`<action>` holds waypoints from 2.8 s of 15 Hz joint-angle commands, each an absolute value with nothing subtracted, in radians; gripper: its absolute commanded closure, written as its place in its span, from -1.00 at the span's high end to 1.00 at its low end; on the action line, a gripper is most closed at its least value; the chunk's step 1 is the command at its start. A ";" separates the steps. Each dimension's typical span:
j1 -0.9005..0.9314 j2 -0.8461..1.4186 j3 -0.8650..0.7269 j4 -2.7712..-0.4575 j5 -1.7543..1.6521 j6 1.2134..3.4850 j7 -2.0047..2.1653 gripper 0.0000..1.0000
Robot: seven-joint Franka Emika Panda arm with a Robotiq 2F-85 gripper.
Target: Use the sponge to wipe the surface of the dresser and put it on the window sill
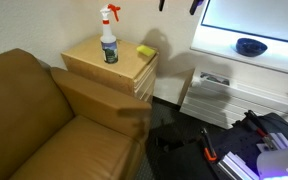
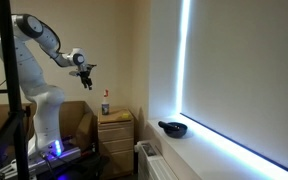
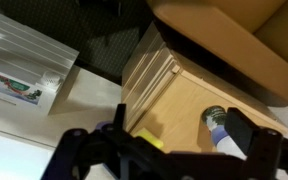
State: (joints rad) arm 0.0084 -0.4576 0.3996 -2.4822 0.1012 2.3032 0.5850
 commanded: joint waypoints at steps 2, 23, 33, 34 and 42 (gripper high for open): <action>-0.033 -0.144 0.399 -2.334 -0.018 2.392 0.792 1.00; 0.063 0.215 0.158 -2.098 -0.756 2.573 1.141 1.00; -0.066 0.569 0.264 -1.846 -0.543 2.731 0.585 1.00; 0.017 0.613 0.176 -1.783 -0.493 2.717 0.512 1.00; 0.219 0.667 -0.061 -1.710 -0.368 2.732 0.471 1.00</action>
State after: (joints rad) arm 0.1698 0.6683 -0.0067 -1.7053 -0.4366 2.7212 0.5160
